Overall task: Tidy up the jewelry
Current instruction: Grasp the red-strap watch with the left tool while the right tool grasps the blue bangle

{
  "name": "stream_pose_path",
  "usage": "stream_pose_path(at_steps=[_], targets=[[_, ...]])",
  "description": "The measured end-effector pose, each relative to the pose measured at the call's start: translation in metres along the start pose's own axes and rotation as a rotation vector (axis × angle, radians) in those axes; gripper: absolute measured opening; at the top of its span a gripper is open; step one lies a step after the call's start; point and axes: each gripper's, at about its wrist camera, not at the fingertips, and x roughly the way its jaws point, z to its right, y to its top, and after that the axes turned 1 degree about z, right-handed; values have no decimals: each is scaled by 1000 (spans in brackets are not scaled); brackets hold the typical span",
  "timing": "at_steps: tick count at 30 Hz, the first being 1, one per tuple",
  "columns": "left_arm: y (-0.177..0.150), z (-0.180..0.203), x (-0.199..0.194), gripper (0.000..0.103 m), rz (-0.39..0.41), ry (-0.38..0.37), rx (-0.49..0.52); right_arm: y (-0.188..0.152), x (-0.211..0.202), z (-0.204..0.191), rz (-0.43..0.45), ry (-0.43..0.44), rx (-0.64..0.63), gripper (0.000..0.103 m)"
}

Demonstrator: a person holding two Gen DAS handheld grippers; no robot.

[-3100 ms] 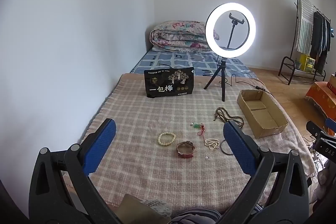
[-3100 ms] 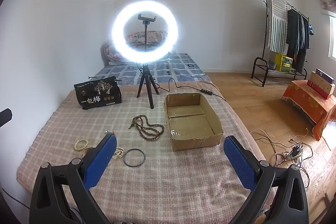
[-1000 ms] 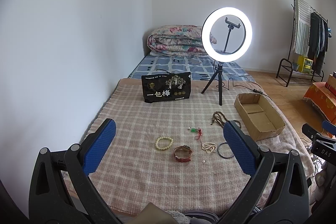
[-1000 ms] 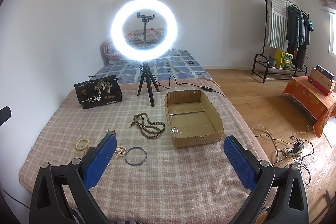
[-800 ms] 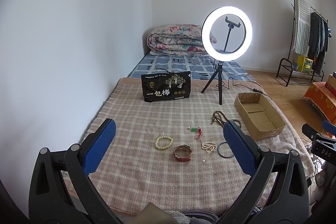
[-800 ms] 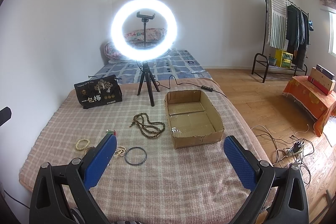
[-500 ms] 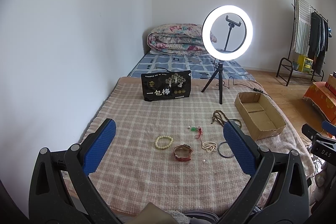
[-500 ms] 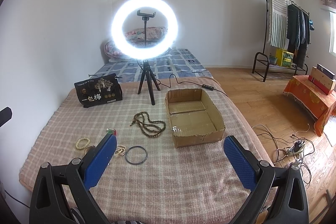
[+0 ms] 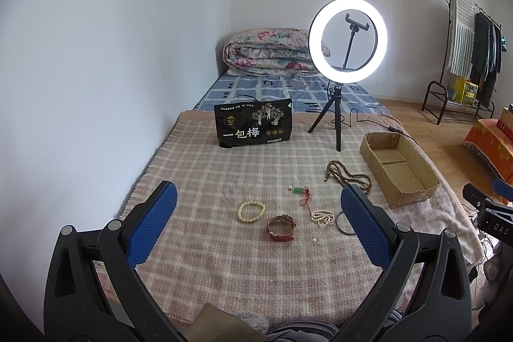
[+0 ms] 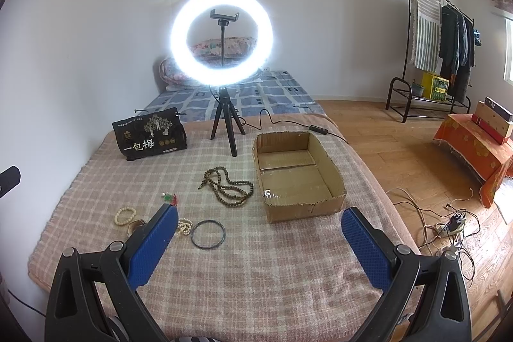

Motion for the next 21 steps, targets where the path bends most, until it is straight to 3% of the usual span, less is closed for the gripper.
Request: stream_pose_path(at_steps=[14, 21], targets=[[-8, -16, 38, 103, -81, 9, -17, 3, 15, -10, -26, -4, -14, 103], [-13, -31, 67, 103, -159, -12, -37, 3, 30, -15, -46, -3, -30, 103]])
